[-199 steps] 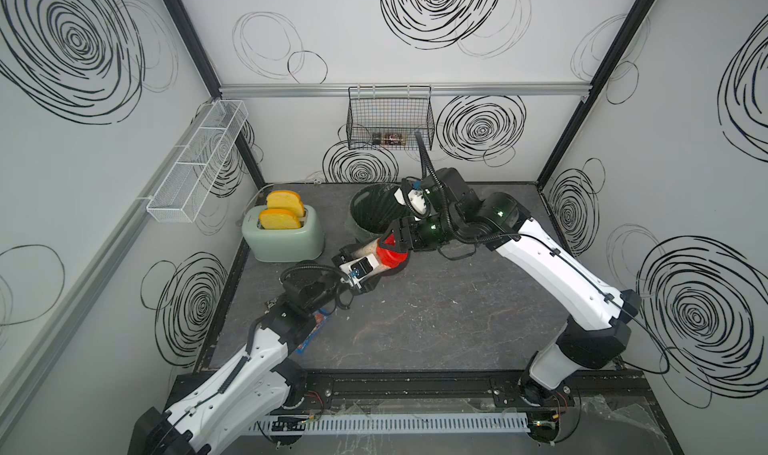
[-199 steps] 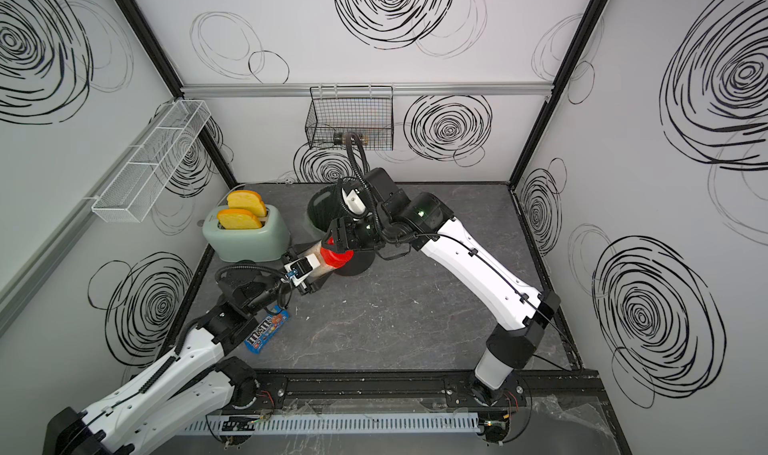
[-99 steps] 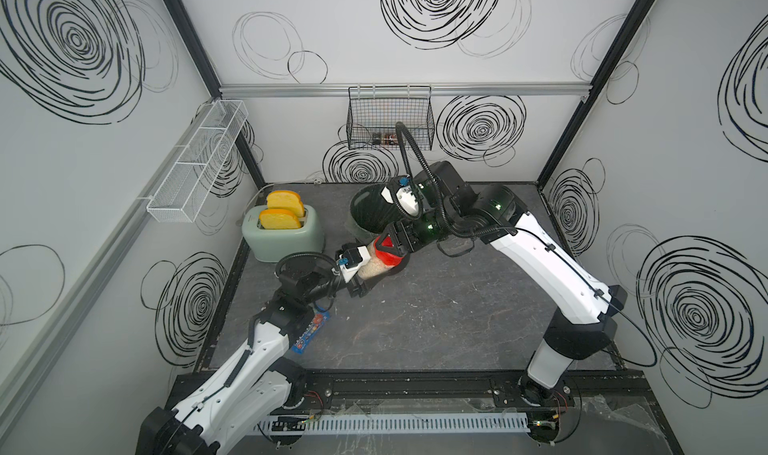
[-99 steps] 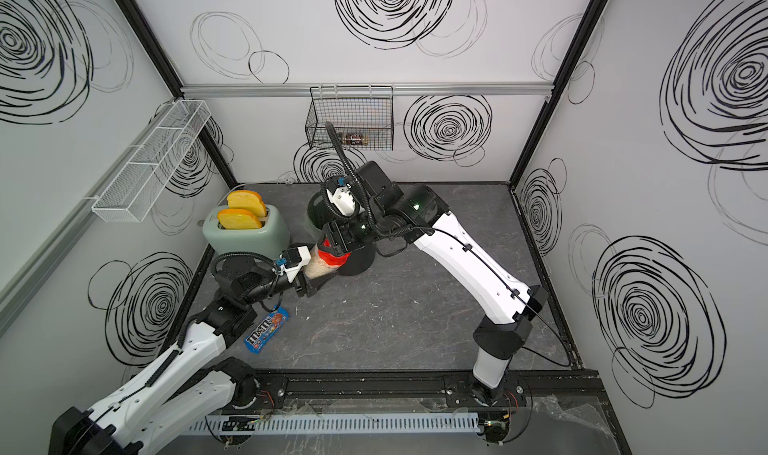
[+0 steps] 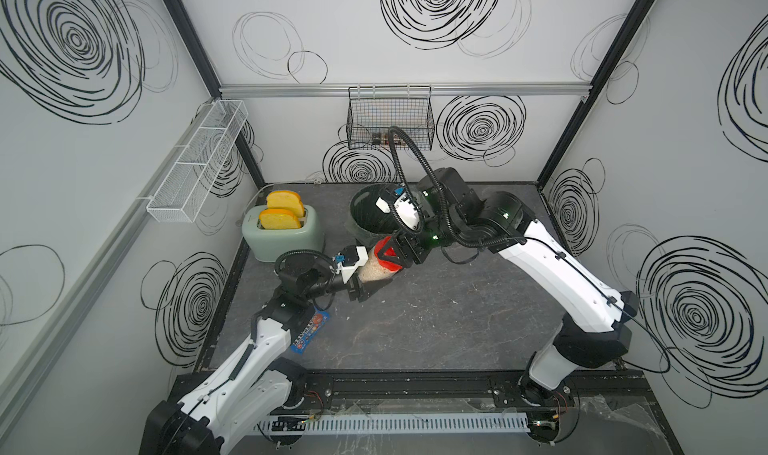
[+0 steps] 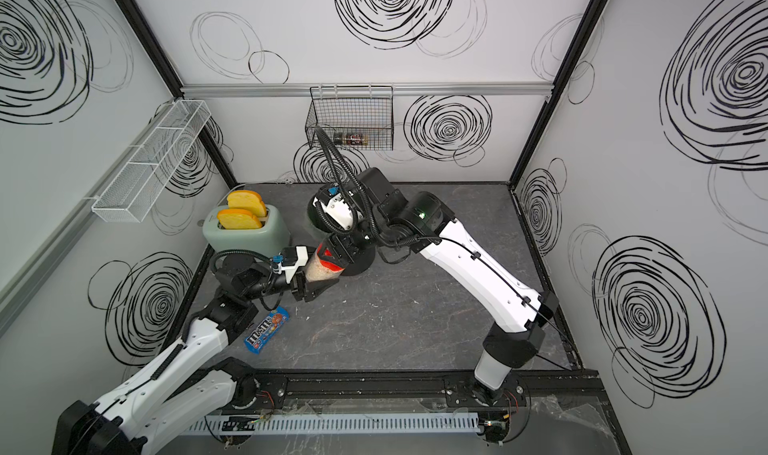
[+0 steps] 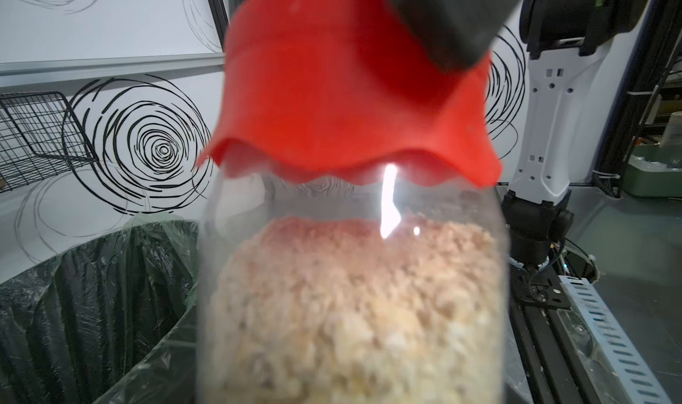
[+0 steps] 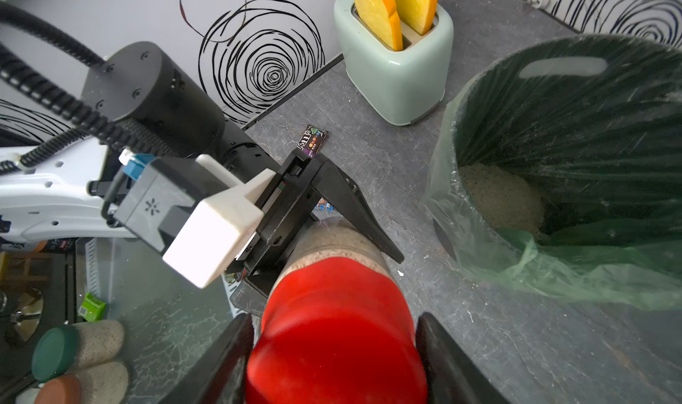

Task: Empty expired oatmeal from jars
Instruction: Unscrew the lid from the jar.

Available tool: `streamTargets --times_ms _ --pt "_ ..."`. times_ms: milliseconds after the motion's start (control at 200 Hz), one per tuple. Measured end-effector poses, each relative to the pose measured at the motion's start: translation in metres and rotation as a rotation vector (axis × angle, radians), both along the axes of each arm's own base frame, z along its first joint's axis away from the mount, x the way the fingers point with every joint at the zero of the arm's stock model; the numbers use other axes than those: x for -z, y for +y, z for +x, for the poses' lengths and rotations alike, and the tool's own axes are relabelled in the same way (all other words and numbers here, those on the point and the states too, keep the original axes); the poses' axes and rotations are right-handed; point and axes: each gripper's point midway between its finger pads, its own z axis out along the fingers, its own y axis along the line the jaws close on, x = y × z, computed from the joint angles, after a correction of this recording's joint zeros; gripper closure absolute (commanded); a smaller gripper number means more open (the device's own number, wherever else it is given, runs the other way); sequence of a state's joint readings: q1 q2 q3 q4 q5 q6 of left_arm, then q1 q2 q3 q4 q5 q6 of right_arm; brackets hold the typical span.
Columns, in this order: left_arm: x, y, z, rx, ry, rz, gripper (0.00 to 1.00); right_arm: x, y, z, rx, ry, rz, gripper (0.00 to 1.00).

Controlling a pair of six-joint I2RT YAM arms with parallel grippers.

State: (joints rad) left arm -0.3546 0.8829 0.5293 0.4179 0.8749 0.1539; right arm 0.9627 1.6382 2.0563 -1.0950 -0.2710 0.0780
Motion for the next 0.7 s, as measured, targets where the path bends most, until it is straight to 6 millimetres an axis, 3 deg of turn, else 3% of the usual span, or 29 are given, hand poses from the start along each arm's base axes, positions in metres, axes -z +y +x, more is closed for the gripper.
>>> streamTargets --times_ms 130,265,410,555,700 --pt "-0.004 -0.002 -0.004 0.024 -0.02 -0.008 0.89 -0.008 -0.001 -0.004 -0.045 -0.092 0.025 0.55" --pt "-0.01 -0.002 -0.004 0.023 -0.044 -0.014 0.9 -0.014 0.0 -0.005 -0.064 -0.135 0.03 0.19" --pt "-0.026 -0.004 0.002 -0.023 -0.117 -0.011 0.91 0.002 -0.007 -0.004 -0.062 -0.124 -0.048 0.02" --pt "-0.033 -0.006 0.005 -0.067 -0.189 0.003 0.91 0.007 -0.012 -0.003 -0.042 -0.116 -0.081 0.02" --pt "-0.032 -0.004 0.012 -0.134 -0.252 0.023 0.92 -0.011 -0.017 0.001 0.006 -0.131 -0.057 0.02"
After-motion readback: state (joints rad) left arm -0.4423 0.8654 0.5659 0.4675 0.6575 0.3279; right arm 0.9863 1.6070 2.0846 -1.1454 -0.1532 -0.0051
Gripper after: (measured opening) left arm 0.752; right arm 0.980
